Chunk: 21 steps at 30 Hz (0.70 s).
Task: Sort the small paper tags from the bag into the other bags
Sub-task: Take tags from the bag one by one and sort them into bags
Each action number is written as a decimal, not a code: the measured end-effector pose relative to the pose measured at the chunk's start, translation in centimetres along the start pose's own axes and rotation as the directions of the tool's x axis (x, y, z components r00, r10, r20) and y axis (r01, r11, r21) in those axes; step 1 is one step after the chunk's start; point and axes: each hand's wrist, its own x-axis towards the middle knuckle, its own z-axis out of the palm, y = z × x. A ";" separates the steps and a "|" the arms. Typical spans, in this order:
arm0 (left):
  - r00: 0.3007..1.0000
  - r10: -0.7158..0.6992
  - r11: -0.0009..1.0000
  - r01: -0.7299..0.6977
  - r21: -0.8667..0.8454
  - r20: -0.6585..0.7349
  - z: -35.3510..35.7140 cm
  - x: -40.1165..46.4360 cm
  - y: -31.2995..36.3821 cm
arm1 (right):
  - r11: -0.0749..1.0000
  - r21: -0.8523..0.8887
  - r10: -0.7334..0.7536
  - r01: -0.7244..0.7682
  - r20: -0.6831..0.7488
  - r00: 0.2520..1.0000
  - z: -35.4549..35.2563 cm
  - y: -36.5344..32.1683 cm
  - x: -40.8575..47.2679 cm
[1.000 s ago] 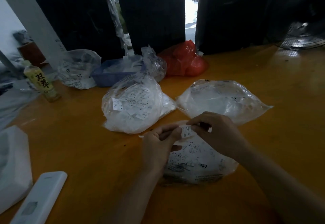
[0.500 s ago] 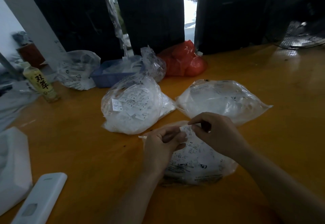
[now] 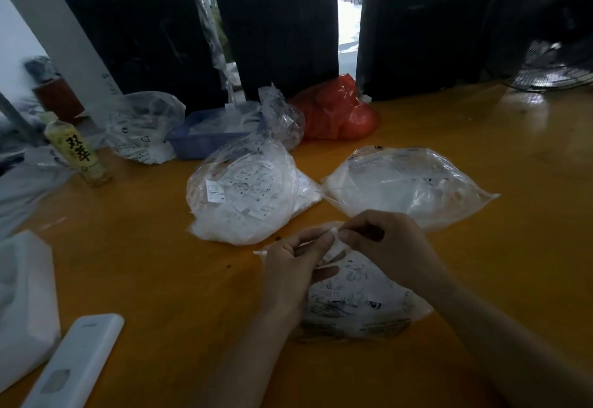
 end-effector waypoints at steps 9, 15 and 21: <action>0.999 0.015 0.998 -0.018 0.061 0.038 0.1 -0.4 0.5 | 0.999 -0.027 -0.022 0.020 -0.057 0.998 0.4 0.0 -0.1; 0.963 0.271 0.885 -0.255 0.391 0.015 -0.3 -0.1 1.3 | 0.992 0.123 0.047 -0.030 -0.135 0.990 -0.3 0.1 0.2; 0.821 0.570 0.581 -0.425 0.694 0.025 -2.9 2.5 5.4 | 0.980 0.187 0.137 -0.074 -0.350 0.927 -1.1 1.2 1.2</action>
